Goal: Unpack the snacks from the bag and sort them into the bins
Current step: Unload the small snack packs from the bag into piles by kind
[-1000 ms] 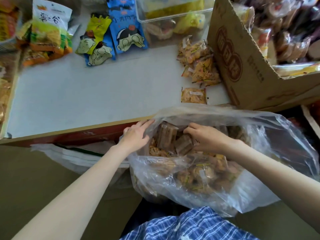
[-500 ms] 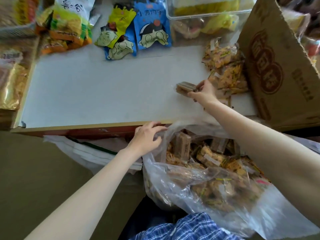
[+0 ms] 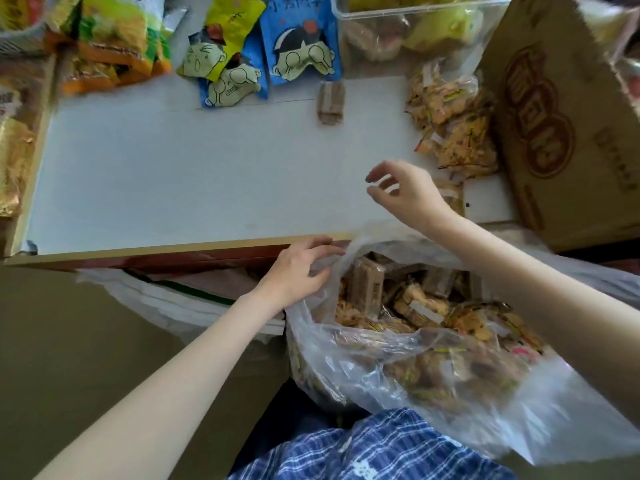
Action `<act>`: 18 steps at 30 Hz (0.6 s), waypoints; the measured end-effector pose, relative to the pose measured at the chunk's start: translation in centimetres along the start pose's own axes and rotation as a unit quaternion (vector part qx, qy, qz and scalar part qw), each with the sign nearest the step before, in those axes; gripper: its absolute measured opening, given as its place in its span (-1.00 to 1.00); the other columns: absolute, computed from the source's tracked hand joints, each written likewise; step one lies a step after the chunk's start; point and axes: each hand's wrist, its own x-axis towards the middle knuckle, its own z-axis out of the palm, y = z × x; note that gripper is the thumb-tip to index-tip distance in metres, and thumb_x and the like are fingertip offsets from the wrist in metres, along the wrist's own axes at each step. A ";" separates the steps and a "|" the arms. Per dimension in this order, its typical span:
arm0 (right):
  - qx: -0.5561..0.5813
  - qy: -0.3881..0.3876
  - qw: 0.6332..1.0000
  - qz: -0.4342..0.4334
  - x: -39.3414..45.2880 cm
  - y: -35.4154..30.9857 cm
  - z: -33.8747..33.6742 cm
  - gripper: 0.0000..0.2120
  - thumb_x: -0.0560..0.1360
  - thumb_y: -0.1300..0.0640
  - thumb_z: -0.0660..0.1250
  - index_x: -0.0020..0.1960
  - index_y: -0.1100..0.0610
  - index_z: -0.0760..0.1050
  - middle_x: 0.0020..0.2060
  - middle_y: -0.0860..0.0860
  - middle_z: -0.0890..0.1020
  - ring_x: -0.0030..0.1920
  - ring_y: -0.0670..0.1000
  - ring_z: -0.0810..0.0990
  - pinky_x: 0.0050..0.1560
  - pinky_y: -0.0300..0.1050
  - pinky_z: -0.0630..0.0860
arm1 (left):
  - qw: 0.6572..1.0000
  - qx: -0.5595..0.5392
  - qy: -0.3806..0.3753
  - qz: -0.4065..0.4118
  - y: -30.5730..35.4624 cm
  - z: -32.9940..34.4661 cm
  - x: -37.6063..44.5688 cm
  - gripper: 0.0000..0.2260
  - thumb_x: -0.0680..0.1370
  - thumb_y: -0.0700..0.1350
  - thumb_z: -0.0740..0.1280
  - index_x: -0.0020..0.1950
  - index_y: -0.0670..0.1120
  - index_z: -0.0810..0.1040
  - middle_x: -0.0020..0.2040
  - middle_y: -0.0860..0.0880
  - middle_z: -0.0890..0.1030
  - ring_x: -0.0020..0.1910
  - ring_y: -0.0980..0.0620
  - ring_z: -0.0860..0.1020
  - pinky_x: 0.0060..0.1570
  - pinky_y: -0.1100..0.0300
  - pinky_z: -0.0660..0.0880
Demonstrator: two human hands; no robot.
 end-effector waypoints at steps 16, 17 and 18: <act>0.065 -0.058 0.993 0.085 -9.6 1.6 1.8 -0.69 0.45 0.09 0.42 -0.01 0.17 0.31 -0.25 0.01 0.52 -0.27 -0.01 0.52 -0.35 -0.18 0.44 | 0.985 0.122 -0.097 -0.077 1.0 1.6 -0.6 -0.51 0.57 -0.17 0.23 0.49 -0.11 0.22 0.50 -0.01 0.19 0.39 -0.04 0.30 0.32 0.01 0.31; 0.115 -0.023 0.988 0.103 -8.8 1.7 0.5 -0.69 0.45 0.12 0.42 0.00 0.18 0.32 -0.22 0.00 0.52 -0.29 -0.07 0.52 -0.40 -0.28 0.47 | 0.987 0.108 -0.094 -0.078 0.9 1.7 -0.6 -0.51 0.56 -0.18 0.24 0.49 -0.12 0.22 0.49 -0.01 0.20 0.39 -0.04 0.31 0.33 0.01 0.31; 0.169 0.023 0.978 0.123 -7.7 1.8 -0.7 -0.69 0.45 0.15 0.42 0.01 0.18 0.31 -0.20 0.00 0.50 -0.31 -0.11 0.53 -0.45 -0.34 0.47 | 0.988 0.098 -0.094 -0.077 0.8 1.8 -0.5 -0.50 0.56 -0.19 0.24 0.49 -0.12 0.22 0.48 -0.01 0.22 0.39 -0.04 0.32 0.33 0.01 0.31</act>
